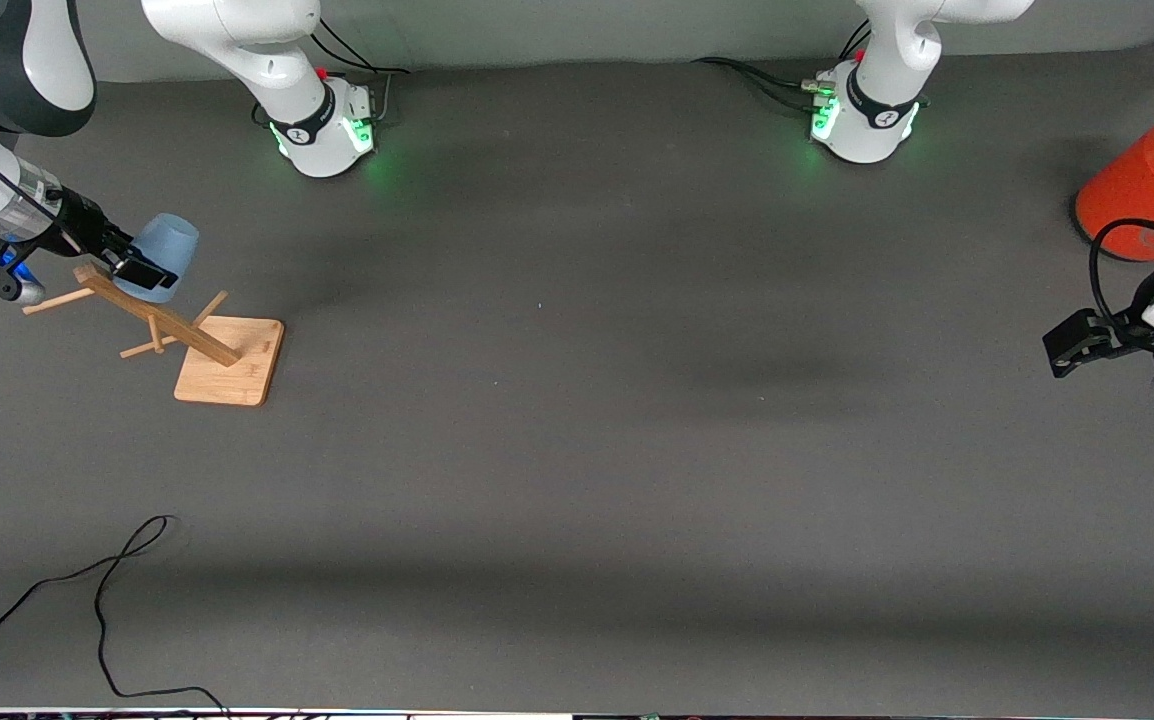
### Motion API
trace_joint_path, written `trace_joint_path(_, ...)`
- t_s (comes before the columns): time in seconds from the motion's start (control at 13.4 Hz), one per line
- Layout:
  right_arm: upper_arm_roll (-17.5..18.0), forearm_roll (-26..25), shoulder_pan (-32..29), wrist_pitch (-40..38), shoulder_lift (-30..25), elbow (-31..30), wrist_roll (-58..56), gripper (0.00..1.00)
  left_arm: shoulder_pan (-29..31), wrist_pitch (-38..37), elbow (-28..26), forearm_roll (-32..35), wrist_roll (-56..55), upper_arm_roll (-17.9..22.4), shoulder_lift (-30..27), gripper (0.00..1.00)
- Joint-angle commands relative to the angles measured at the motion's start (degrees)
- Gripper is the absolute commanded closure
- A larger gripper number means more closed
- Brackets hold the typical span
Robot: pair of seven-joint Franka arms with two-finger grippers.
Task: Rotate and upright cup with both arms
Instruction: 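Close the right gripper on the blue cup and lift it off the peg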
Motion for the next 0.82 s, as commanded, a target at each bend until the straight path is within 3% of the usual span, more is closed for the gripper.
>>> trace_joint_path(0.0, -0.26, 0.87, 0.15, -1.66, -2.45, -0.70, 2.79, 0.68, -0.43, -1.37, 1.59, 0.78, 0.91, 0.40, 0.44, 0.00)
trace_joint_path(0.3, 1.49, 0.96, 2.95, -8.25, -8.85, 0.00, 11.83, 0.68, -0.43, -1.37, 1.59, 0.78, 0.91, 0.40, 0.44, 0.00)
trace_joint_path(0.52, 1.50, 0.87, 10.32, -11.16, -12.12, 0.53, 22.19, 0.69, -0.43, -1.37, 1.68, 0.78, 0.91, 0.40, 0.44, 0.00)
trace_joint_path(0.74, 1.58, 0.96, 21.38, -12.57, -12.04, 3.16, 36.50, 0.70, -0.52, -1.37, 1.59, 0.69, 0.91, 0.31, 0.35, 0.00)
